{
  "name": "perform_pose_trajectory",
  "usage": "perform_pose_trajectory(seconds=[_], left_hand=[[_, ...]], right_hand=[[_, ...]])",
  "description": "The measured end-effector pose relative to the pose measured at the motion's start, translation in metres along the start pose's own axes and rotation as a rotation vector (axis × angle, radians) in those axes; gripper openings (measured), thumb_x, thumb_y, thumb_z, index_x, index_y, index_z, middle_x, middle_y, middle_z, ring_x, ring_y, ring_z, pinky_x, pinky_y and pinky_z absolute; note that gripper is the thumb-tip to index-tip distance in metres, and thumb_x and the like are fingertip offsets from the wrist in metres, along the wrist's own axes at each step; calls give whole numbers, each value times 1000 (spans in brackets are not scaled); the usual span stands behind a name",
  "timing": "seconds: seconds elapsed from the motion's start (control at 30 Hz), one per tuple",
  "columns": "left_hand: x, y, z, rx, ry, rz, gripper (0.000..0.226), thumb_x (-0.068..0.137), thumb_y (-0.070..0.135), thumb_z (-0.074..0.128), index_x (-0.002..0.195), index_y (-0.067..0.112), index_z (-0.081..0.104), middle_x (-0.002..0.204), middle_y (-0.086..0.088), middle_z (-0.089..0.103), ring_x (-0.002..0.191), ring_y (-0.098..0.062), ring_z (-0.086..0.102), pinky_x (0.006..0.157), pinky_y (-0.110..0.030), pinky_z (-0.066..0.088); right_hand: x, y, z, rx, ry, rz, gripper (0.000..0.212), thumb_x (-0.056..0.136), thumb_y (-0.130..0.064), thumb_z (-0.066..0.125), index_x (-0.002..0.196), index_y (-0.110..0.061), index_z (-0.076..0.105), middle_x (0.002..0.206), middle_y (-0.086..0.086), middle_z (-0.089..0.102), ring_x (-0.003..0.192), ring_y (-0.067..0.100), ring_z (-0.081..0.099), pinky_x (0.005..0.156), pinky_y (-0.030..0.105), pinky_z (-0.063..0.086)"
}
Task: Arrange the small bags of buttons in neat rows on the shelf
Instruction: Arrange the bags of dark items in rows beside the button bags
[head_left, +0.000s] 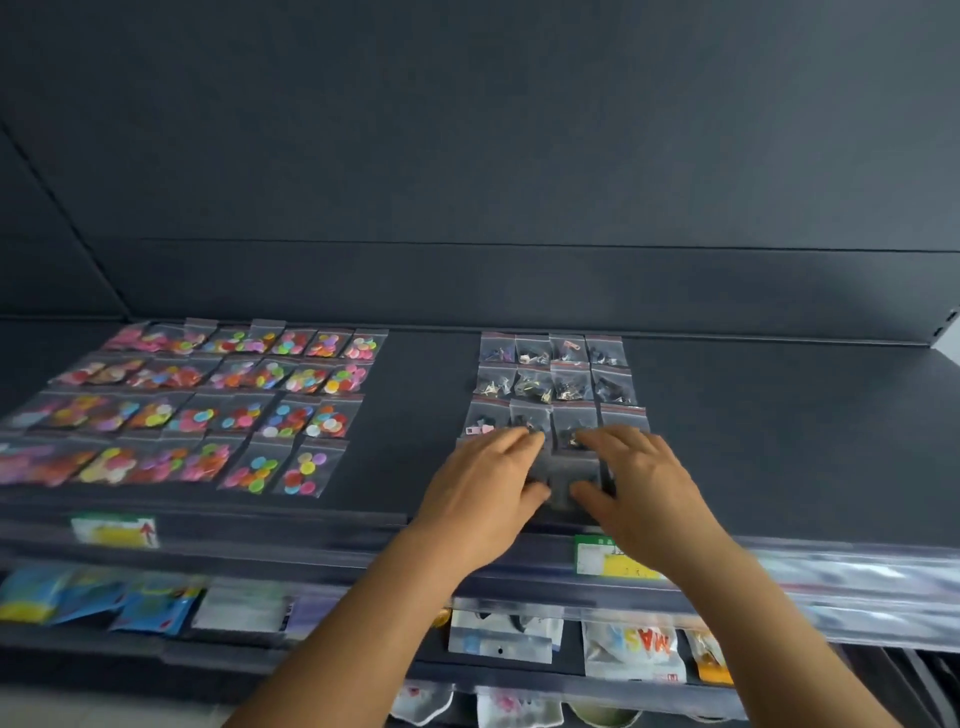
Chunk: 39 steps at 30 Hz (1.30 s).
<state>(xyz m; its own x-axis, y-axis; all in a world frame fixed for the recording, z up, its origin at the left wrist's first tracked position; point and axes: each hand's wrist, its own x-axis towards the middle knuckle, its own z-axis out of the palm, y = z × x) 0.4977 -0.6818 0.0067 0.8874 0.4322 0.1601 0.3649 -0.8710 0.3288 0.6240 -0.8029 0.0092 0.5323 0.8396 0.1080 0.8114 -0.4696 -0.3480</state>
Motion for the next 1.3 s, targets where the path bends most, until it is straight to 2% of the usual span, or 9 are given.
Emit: perform_pose_trajectory(seconds=[0.17,0.4,0.6,0.77,0.87,1.07,1.3], left_hand=[[-33,-42,-24,24,98,-125,59,94,40,50,146,25,28,150,6,35,136,-15,31,111,-28,23],[-104,-127,-65,25,163,-303,59,94,41,50,147,26,27,147,10,36,131,-12,34,105,-25,28],[-176,-212,-106,37,190,-423,59,95,43,45,148,28,23,153,11,25,138,-11,23,111,-27,22],[-235,-279,-146,55,236,-490,59,95,42,46,148,27,24,151,7,29,136,-14,27,110,-28,24],[-266,-313,-167,75,255,-523,59,94,41,48,147,24,27,150,5,32,136,-15,28,111,-29,24],[-315,-375,-196,73,298,-623,58,94,41,47,146,22,30,149,3,34,135,-16,30,109,-27,22],[-339,-446,-215,47,356,-673,57,94,40,48,145,22,31,148,3,37,134,-14,31,111,-28,26]], right_hand=[[15,-52,13,-2,-30,-145,63,89,-44,53,145,-28,29,148,-6,33,136,18,28,113,34,23],[32,-160,51,41,-82,-326,64,90,-45,52,146,-27,26,150,-8,29,139,14,22,114,31,17],[38,-274,89,66,-135,-431,63,91,-45,50,146,-27,25,152,-8,26,141,14,18,114,31,14],[42,-369,123,88,-177,-489,62,92,-44,50,146,-25,26,151,-6,28,140,16,20,115,37,20],[44,-421,142,98,-191,-526,62,92,-44,51,146,-25,27,151,-5,28,140,16,21,115,34,19],[53,-506,171,98,-231,-606,62,91,-44,50,145,-24,28,150,-4,30,139,16,22,115,40,21],[90,-589,208,85,-292,-684,59,91,-46,51,143,-27,32,152,-6,27,140,14,20,116,33,16]])
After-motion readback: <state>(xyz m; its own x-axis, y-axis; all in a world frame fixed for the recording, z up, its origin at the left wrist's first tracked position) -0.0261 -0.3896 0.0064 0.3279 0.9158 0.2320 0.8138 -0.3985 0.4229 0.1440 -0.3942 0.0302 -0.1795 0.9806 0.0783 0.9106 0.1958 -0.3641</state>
